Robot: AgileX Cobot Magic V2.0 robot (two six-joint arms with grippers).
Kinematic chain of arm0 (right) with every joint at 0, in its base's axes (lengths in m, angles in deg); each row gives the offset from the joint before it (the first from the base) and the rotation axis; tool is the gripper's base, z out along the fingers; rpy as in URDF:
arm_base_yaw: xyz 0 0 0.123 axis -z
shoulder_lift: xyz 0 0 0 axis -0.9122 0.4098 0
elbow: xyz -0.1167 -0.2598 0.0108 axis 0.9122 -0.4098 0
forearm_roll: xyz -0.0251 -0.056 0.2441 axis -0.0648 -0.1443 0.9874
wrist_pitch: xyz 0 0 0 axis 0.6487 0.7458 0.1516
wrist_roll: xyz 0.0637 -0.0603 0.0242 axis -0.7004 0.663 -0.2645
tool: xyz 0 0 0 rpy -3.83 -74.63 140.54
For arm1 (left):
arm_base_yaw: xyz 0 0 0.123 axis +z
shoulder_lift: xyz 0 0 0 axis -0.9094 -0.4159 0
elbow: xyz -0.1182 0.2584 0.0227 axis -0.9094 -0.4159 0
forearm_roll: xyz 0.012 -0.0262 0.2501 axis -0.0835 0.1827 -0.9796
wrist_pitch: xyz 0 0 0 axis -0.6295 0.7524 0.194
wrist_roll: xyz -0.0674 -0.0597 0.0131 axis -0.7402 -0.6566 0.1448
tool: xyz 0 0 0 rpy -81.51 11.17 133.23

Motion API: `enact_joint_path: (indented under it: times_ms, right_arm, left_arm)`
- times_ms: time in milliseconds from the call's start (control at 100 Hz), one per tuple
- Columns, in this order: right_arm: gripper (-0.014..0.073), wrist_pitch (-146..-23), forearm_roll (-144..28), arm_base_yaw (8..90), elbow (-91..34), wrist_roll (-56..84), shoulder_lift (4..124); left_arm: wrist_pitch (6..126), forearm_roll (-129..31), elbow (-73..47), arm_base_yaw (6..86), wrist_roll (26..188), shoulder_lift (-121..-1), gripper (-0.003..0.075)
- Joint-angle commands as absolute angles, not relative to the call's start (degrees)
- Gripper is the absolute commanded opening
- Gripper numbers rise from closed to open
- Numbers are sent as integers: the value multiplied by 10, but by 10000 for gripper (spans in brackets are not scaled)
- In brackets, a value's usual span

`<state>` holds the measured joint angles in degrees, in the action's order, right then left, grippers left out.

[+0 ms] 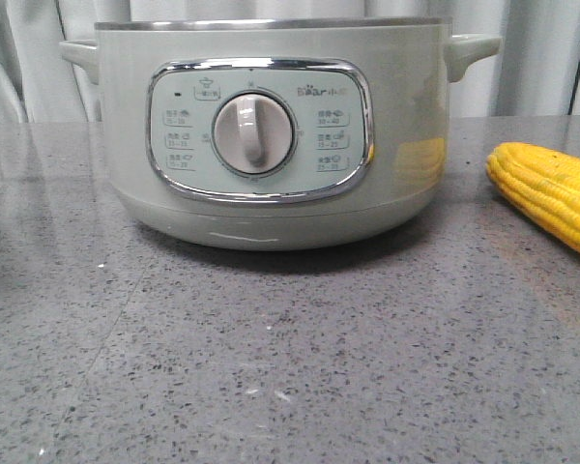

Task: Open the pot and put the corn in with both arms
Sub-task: 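Lower the glass lid onto the table beside the pot, left gripper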

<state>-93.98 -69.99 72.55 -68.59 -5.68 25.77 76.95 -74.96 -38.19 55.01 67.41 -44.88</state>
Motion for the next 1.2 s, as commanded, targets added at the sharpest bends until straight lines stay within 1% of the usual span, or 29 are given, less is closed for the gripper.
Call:
enact_joint_path:
  times_ms: [0,170,460,610,780,970,1190]
  right_arm:
    - [-71,-892,-698,725,-671,-50,266]
    - [-71,-892,-698,725,-671,-50,266]
    - [-71,-892,-698,725,-671,-50,266]
    - [-71,-892,-698,725,-671,-50,266]
    - [-71,-892,-698,725,-671,-50,266]
    - [-71,-892,-698,725,-671,-50,266]
    - [-71,-892,-698,725,-671,-50,266]
  left_arm:
    - [906,-735,-392,551,670,-452,-20]
    - [941,-735,-426,551,669,-495,-20]
    - [1031,-736,-429,551,645,-606,-20]
    - [1046,-739,-429,551,640,-651,-20]
    - [1062,-739,-429,549,640,-687,-20]
    - [1107,-740,-429,526,640,-718,-20]
    - [1108,-740,-429,519,640,-742,-20]
